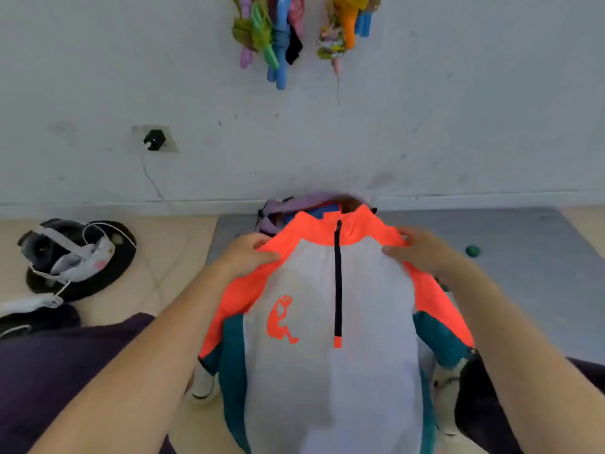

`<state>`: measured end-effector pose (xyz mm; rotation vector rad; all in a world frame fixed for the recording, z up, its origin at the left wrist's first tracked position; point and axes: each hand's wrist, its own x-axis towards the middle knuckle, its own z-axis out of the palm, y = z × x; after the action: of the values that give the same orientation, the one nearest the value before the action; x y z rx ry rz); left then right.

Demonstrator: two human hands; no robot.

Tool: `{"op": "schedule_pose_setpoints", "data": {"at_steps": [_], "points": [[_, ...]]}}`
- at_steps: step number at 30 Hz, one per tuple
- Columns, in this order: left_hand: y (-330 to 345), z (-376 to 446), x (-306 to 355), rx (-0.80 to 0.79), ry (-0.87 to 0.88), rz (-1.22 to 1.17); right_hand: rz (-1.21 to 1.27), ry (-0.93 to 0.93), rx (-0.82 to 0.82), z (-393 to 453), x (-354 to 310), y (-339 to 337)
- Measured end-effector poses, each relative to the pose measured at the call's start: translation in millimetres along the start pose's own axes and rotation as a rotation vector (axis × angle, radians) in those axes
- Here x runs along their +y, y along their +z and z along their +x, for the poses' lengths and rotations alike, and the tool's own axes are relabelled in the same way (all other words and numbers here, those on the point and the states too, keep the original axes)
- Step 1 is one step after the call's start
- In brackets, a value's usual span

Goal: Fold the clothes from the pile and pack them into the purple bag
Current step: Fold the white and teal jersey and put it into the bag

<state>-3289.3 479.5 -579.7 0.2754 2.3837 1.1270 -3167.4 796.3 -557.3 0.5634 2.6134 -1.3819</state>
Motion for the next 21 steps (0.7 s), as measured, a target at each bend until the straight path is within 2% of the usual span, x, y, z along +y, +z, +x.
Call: {"op": "schedule_pose_setpoints", "data": {"at_steps": [1, 4, 8, 10, 15, 18, 21], "points": [[23.8, 18.1, -32.9, 0.011, -0.065, 0.032, -0.082, 0.084, 0.01, 19.3, 34.0, 26.3], [82.0, 53.3, -114.8, -0.027, -0.241, 0.1, -0.057, 0.279, 0.006, 54.5, 123.2, 94.2], [131.0, 85.8, -182.5, -0.059, -0.296, 0.217, -0.11, 0.318, 0.026, 83.4, 196.3, 146.5], [146.7, 97.9, -201.2, -0.054, -0.274, 0.265, -0.179, 0.301, 0.042, 97.9, 217.2, 161.2], [172.5, 115.3, -218.2, -0.037, -0.278, 0.357, -0.392, 0.286, -0.033, 115.5, 238.5, 183.1], [182.0, 111.1, -219.9, -0.092, -0.327, 0.395, -0.46, 0.338, -0.101, 110.3, 241.7, 188.3], [182.8, 106.4, -224.4, -0.158, -0.319, 0.559, -0.547, 0.319, -0.202, 102.3, 248.8, 185.8]]}}
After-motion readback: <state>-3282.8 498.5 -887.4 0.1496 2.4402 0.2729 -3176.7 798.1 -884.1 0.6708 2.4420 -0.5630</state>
